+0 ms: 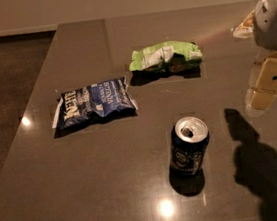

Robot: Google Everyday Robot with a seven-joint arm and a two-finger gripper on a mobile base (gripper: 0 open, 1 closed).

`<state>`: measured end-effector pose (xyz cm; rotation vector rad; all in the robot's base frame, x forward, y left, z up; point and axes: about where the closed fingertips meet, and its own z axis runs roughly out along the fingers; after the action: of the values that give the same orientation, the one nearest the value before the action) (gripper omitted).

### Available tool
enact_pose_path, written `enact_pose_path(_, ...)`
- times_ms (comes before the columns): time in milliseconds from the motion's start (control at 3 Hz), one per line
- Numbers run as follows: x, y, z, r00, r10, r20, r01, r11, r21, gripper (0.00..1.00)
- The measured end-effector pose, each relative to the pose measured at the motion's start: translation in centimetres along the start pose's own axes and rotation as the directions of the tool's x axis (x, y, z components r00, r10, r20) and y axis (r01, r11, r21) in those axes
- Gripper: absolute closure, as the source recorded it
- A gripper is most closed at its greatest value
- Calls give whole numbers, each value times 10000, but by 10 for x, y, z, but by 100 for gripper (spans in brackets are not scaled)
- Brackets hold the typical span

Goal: Move pepsi can near blue chip bag

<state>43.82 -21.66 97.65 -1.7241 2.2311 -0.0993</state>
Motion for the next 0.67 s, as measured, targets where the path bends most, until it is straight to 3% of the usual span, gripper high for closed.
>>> enact_pose_path(333, 0, 0, 0, 10000, -3, 6, 3, 10000, 13, 0)
enact_pose_path(667, -10, 13, 9, 9990, -257, 373, 268, 9992, -287, 0)
